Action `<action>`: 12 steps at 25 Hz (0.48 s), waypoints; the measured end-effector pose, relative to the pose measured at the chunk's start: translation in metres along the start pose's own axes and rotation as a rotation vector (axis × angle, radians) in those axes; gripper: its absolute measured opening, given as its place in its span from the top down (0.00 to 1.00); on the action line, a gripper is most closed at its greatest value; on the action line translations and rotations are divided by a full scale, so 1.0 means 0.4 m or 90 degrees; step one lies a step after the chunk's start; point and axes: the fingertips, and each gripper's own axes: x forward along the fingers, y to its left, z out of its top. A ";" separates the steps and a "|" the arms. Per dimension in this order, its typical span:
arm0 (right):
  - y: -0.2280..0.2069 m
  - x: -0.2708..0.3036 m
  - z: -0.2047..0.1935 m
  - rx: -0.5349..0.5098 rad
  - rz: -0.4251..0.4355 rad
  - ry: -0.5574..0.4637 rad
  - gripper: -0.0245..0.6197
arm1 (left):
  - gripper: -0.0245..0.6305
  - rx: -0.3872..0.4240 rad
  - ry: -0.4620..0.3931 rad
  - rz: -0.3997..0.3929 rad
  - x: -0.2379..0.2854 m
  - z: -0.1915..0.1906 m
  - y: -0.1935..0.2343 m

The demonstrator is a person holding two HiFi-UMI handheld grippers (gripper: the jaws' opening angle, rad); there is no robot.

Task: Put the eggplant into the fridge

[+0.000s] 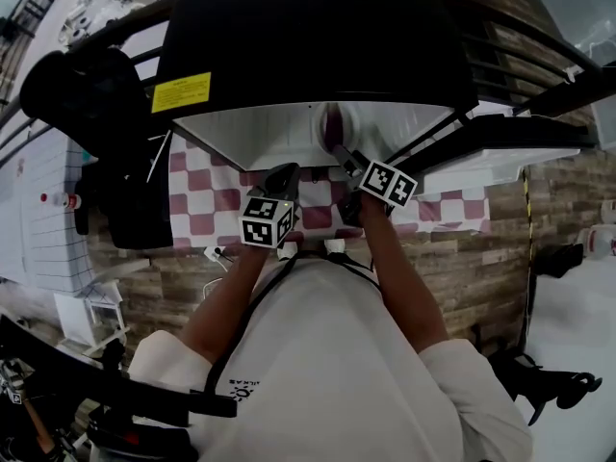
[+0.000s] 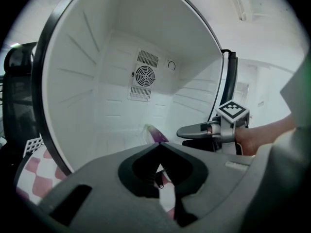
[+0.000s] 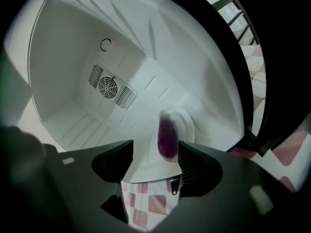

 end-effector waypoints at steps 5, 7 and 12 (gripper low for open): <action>0.061 -0.060 0.027 -0.041 0.044 -0.018 0.64 | 0.96 -0.011 -0.016 0.020 -0.033 0.013 0.028; 0.092 -0.085 0.031 -0.059 0.064 -0.024 0.68 | 0.96 -0.015 -0.033 0.024 -0.054 0.034 0.030; 0.138 -0.144 0.033 -0.114 0.094 -0.022 0.77 | 0.96 -0.023 -0.082 0.031 -0.105 0.100 0.026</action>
